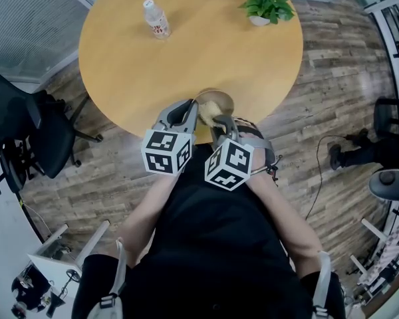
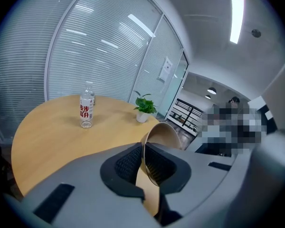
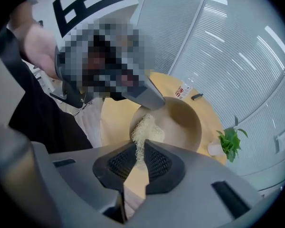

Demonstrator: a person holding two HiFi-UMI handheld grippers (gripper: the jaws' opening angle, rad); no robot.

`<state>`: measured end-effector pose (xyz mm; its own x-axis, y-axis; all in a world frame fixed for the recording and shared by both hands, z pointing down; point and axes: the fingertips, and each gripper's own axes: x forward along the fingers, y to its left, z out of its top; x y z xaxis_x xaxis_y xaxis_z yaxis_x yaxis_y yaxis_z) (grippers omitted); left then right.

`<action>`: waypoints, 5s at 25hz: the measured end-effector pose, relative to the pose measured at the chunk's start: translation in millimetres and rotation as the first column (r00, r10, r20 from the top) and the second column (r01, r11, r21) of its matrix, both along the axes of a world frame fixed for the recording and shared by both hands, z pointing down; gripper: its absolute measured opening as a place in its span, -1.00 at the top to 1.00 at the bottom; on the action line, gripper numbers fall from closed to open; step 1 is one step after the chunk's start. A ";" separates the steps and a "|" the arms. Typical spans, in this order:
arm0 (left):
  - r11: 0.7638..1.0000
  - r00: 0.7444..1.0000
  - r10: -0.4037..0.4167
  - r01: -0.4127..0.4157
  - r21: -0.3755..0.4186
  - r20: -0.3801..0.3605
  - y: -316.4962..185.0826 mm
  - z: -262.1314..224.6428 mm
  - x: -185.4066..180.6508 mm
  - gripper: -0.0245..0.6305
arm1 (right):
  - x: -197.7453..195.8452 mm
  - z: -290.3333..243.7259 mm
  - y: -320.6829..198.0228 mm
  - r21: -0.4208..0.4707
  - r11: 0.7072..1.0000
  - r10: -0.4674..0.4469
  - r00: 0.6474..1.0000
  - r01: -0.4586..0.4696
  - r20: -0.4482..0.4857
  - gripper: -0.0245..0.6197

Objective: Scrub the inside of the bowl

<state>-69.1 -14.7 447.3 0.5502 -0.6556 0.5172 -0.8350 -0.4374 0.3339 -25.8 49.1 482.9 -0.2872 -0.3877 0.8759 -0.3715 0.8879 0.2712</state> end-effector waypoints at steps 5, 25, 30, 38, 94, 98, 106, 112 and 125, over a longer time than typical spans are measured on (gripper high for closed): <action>1.000 1.000 0.006 -0.006 0.001 0.028 -0.8 3.9 -1.9 0.84 | 20.2 1.7 -10.2 0.063 0.996 -0.050 0.987 0.060 -0.155 0.78; 0.999 0.999 0.035 -0.034 -0.015 0.037 -3.5 3.3 3.8 0.86 | 10.0 -34.7 -41.0 0.374 0.857 -0.202 0.898 0.356 -0.391 0.78; 0.999 0.998 0.037 -0.037 -0.006 0.050 -2.3 3.2 3.9 0.85 | 23.0 -17.2 -34.0 0.252 0.930 -0.159 0.912 0.266 -0.377 0.78; 0.999 0.996 0.040 -0.042 0.024 0.079 -4.3 -0.3 3.3 0.85 | 19.7 3.5 -3.7 -0.035 0.995 -0.103 0.958 0.098 -0.266 0.78; 0.999 0.995 0.019 -0.022 0.028 0.099 -1.1 5.8 -0.4 0.85 | 23.3 -35.9 -54.3 -0.151 0.876 0.483 0.824 -0.459 0.295 0.78; 0.999 0.994 -0.002 -0.002 0.042 0.111 -4.5 3.7 -6.9 0.85 | 29.6 -22.0 -44.0 -0.416 0.731 0.679 0.639 -0.541 0.362 0.78; 0.997 0.989 0.031 -0.041 0.069 0.142 -2.1 1.1 1.8 0.85 | 39.1 -19.0 -46.0 -0.507 0.626 0.779 0.499 -0.592 0.379 0.78; 0.994 0.988 0.076 -0.087 0.070 0.136 -0.5 -3.9 12.3 0.85 | 24.2 -36.2 -52.6 -0.219 0.859 0.512 0.780 -0.463 0.360 0.78; 0.998 0.994 0.062 -0.063 0.008 0.093 5.7 6.4 7.9 0.85 | -5.2 -43.2 -29.7 0.407 0.723 -0.434 0.825 0.558 -0.361 0.78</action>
<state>-61.1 -9.0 453.7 0.5405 -0.6269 0.5612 -0.8329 -0.4931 0.2514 -31.0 19.4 439.7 -0.3794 -0.6264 0.6809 0.2118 0.6576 0.7230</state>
